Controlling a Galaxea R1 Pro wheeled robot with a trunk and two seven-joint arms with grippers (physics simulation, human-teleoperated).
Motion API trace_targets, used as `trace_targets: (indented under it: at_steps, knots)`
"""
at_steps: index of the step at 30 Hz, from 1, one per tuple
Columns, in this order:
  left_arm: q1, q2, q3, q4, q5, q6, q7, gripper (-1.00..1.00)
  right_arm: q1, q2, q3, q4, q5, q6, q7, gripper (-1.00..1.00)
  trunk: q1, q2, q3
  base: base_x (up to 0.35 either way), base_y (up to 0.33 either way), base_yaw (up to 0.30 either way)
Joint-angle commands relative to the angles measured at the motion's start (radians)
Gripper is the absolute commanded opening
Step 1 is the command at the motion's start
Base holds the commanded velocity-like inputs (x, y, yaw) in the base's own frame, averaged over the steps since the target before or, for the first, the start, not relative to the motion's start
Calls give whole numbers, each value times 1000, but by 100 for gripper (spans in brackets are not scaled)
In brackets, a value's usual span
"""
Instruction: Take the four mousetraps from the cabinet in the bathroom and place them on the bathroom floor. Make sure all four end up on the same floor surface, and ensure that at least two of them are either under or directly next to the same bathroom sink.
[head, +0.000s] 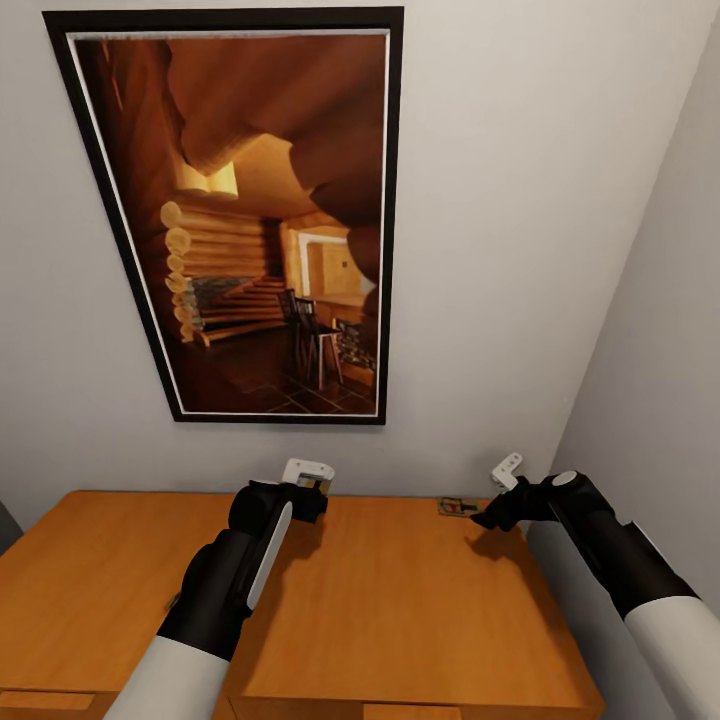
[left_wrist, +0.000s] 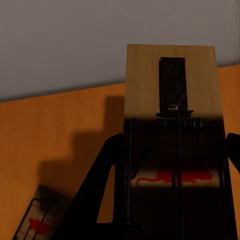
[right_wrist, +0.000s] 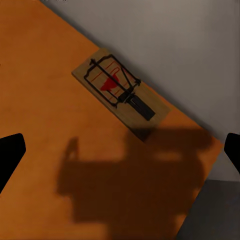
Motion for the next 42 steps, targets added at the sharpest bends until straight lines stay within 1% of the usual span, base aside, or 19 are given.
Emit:
trace_targets:
  at_steps: [1,9,11,13,14,15,16,17,19,21,23,26,27,29,30,32,36,38,42]
  knots:
    - [-1,0,-1,-1,-7,5,-1,-100,-1,-1,1,-2,9,2,8,100,1,-2,-2,2,-2,0]
    - [-1,0,-3,-1,-7,5,-1,-100,-1,4,-1,-3,1,0,13,100,1,-2,-2,0,0,0]
    - [-1,0,-11,-1,-8,5,-1,-100,-1,5,-1,-3,-16,-1,25,100,1,-2,-2,0,0,0]
    - [-1,0,-21,-1,-8,5,-1,-100,-1,5,-3,-3,-45,-5,43,100,1,-2,-2,0,0,0]
    - [-1,0,-27,-1,-9,5,-1,-100,-1,4,-9,-3,-67,-9,54,100,1,-2,-2,0,0,0]
    - [-1,0,-29,-1,-9,5,-1,-100,-1,3,-16,-3,-77,-11,58,100,1,-2,-2,0,0,0]
    - [-1,0,-33,-1,-10,5,0,-100,-1,2,-39,-4,-95,-16,64,100,1,-2,-2,0,0,0]
    - [-1,0,-34,-1,-10,5,0,-100,-1,2,-55,-4,-102,-20,66,100,1,-2,-2,0,0,0]
    - [-1,0,-37,-1,-10,5,0,-100,-1,1,-120,-4,-119,-46,73,100,1,-2,-2,0,0,0]
    - [-1,0,-38,-1,-10,5,0,-100,-1,1,-149,-4,-124,-73,75,100,1,-2,-2,0,0,0]
    - [-1,0,-39,-1,-9,5,0,-100,-1,1,-164,-4,-126,-93,77,100,1,-2,-2,0,0,0]
    - [-1,0,-39,-1,-10,5,1,-100,-1,1,-172,-4,-126,-108,79,100,1,-2,-2,0,0,0]
    - [-1,0,-39,-1,-10,5,1,-100,-1,1,-171,-4,-126,-110,81,100,1,-2,-2,0,0,0]
    - [-1,0,-39,-1,-10,5,1,-100,-1,1,-148,-5,-120,-114,107,100,1,-2,-2,0,0,0]
    - [-1,0,-39,-1,-10,5,1,-100,-1,1,-129,-5,-110,-116,134,100,1,-2,-2,0,0,0]
    - [-1,0,-39,-1,-10,5,1,-100,-1,1,-111,-5,-80,-117,156,100,1,-2,-2,0,0,0]
    - [-1,0,-39,-1,-10,5,1,-100,-1,3,-93,-5,-26,-117,165,100,1,-2,-2,0,0,0]
    - [-1,0,-39,-1,-10,5,1,-100,-1,4,-63,-4,-1,-126,167,100,1,-2,-2,0,0,0]
    - [-1,0,-39,-1,-9,5,1,-100,-1,5,-41,-12,13,-147,168,100,1,-2,-2,0,0,0]
